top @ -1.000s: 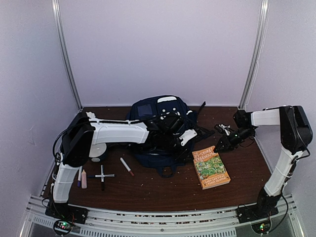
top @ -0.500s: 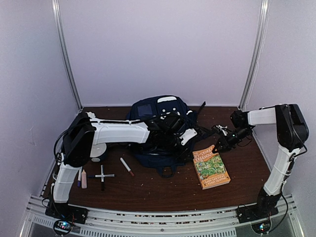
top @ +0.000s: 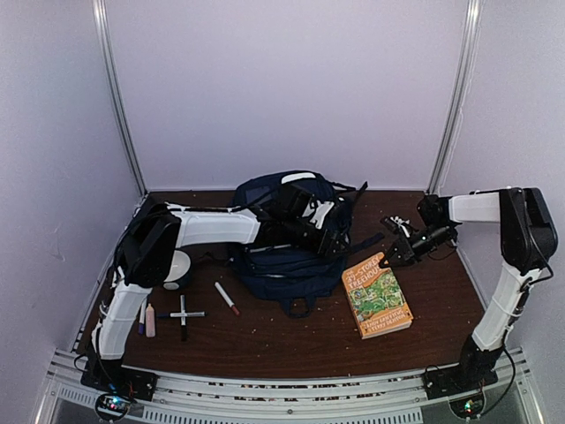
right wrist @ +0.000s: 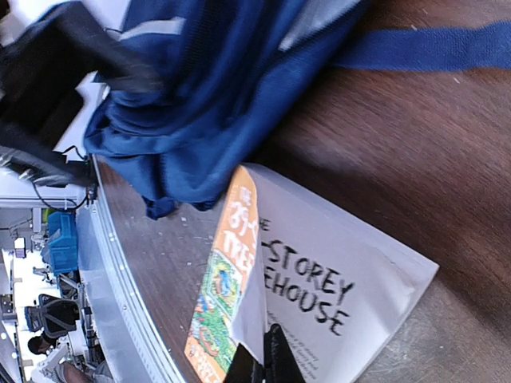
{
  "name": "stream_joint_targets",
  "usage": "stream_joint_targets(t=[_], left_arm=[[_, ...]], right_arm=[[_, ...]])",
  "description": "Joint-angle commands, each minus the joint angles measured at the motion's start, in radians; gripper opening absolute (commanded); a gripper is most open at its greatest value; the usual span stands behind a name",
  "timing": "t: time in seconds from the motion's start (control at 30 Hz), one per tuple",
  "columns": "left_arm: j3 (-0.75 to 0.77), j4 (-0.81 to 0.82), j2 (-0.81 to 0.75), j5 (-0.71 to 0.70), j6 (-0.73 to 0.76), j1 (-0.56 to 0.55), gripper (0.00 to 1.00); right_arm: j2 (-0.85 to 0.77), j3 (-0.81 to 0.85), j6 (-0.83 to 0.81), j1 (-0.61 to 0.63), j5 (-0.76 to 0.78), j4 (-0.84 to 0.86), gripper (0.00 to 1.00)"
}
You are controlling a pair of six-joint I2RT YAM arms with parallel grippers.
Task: Pack the student bag
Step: Pick up the book at the corner of the board.
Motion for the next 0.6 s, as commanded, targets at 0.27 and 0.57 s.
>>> stream_joint_targets(t=[0.27,0.57], left_arm=[[0.093,0.114,0.145,0.158,-0.210,0.026,0.65],[0.019,0.156,0.122,0.132,-0.252,0.045,0.70]], right_arm=[[-0.108,0.029,-0.192,-0.002,-0.198,-0.148,0.00],[-0.160,0.065,-0.280,-0.002,-0.273,-0.255,0.00]])
